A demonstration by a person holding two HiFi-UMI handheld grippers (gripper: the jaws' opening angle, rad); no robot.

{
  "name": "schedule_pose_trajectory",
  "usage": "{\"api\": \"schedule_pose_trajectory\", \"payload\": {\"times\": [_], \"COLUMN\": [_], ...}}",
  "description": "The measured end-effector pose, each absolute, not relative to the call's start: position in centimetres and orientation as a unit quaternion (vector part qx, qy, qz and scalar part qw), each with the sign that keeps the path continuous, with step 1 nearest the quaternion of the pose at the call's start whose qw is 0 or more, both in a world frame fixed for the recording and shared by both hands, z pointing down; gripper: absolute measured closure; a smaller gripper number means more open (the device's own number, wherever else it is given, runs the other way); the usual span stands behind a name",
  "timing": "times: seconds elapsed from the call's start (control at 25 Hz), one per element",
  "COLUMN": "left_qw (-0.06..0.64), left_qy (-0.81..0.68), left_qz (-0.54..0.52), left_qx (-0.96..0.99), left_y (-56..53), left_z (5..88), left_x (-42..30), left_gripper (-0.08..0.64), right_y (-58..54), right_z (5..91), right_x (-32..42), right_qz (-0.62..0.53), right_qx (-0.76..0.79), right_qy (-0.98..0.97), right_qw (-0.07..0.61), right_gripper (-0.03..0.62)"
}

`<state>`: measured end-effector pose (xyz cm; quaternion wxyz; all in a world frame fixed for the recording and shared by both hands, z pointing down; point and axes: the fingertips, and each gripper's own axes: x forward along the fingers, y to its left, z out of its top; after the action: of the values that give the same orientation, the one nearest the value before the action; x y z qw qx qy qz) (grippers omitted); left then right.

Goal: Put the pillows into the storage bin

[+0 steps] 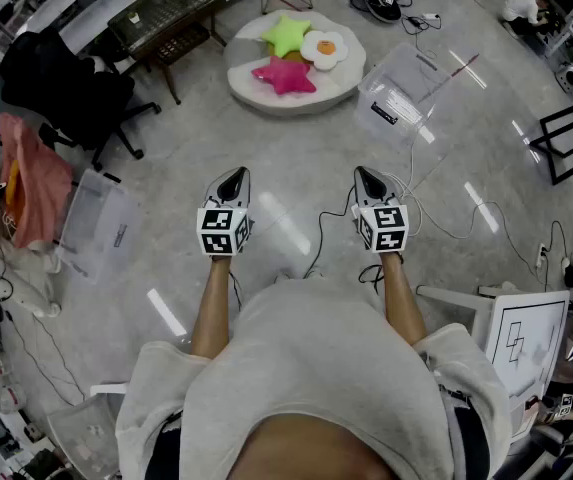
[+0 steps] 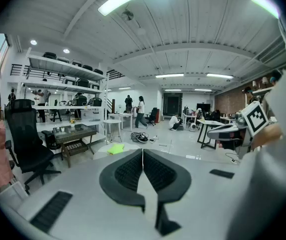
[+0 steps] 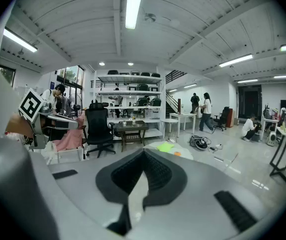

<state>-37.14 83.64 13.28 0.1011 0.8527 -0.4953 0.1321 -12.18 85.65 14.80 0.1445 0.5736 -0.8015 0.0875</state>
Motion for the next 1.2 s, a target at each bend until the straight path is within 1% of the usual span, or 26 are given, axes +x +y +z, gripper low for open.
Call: {"api": "schedule_pose_trajectory", "payload": {"times": [0.4, 0.52, 0.56, 0.6, 0.64, 0.68, 0.96, 1.2], "left_qw": [0.105, 0.094, 0.088, 0.082, 0.079, 0.079, 0.088, 0.090], "left_qy": [-0.491, -0.479, -0.474, -0.470, -0.465, -0.462, -0.456, -0.462], "left_qz": [0.133, 0.117, 0.116, 0.117, 0.119, 0.119, 0.117, 0.130], "left_qx": [0.855, 0.865, 0.868, 0.871, 0.873, 0.875, 0.878, 0.873], "left_y": [83.6, 84.1, 84.2, 84.2, 84.3, 84.4, 85.7, 86.2], "left_z": [13.4, 13.1, 13.1, 13.2, 13.2, 13.3, 13.5, 14.9], "left_x": [-36.2, -35.3, -34.9, -34.6, -34.2, -33.9, -32.1, -30.5], "left_gripper": [0.548, 0.546, 0.528, 0.435, 0.333, 0.324, 0.324, 0.325], "right_y": [85.8, 86.1, 86.1, 86.1, 86.1, 86.1, 87.5, 87.7], "right_z": [15.3, 15.3, 15.3, 15.3, 15.4, 15.4, 15.7, 17.2], "right_x": [-11.4, -11.2, -11.2, -11.4, -11.6, -11.7, -10.5, -8.8], "right_qz": [0.092, 0.093, 0.095, 0.099, 0.102, 0.102, 0.097, 0.102], "right_qx": [0.574, 0.569, 0.564, 0.556, 0.549, 0.545, 0.545, 0.544], "right_qy": [-0.800, -0.807, -0.812, -0.817, -0.823, -0.826, -0.826, -0.825], "right_qw": [0.148, 0.129, 0.120, 0.112, 0.105, 0.102, 0.106, 0.117], "right_gripper": [0.594, 0.594, 0.594, 0.513, 0.301, 0.243, 0.281, 0.295]}}
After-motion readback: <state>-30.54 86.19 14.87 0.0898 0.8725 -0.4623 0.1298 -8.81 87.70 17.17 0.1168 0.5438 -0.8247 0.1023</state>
